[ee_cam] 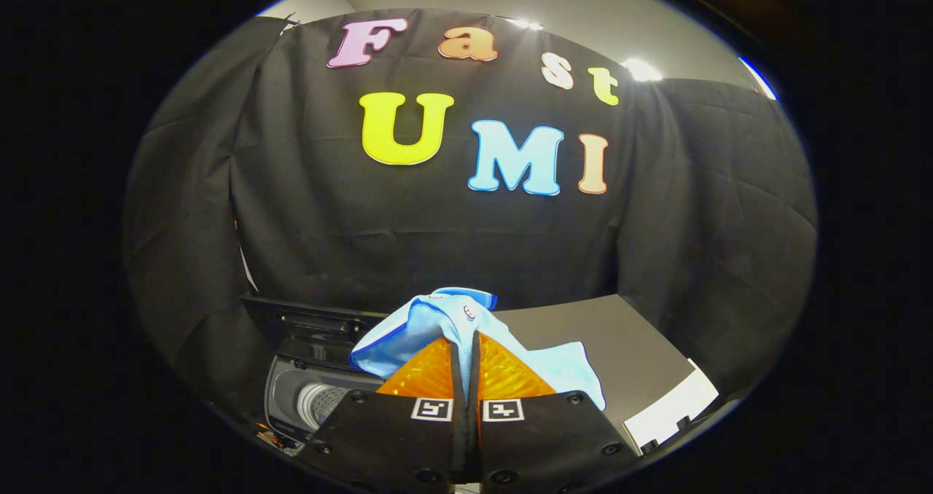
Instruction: Put the clothes into the washing machine and then close the washing machine lid.
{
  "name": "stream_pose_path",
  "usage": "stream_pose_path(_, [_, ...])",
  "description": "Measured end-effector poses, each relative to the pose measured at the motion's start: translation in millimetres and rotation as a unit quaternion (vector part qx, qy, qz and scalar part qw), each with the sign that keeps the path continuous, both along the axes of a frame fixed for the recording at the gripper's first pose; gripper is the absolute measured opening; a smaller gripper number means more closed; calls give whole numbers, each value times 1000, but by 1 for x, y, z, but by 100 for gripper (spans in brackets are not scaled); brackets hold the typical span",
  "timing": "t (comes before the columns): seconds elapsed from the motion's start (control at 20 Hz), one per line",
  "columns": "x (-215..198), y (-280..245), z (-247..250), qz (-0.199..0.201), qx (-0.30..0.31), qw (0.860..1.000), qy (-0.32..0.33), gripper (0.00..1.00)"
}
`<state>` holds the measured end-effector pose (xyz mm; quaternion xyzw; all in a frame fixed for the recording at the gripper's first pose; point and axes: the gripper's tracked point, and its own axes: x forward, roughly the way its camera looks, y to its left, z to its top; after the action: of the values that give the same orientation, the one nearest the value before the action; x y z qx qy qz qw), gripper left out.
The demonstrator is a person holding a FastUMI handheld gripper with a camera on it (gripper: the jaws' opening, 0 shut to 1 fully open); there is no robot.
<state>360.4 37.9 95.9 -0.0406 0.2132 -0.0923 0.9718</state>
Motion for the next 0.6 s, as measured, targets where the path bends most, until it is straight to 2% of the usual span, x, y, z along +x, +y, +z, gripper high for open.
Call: stream_pose_path(0.6, [20,101,-18,51,-7,999,2,1])
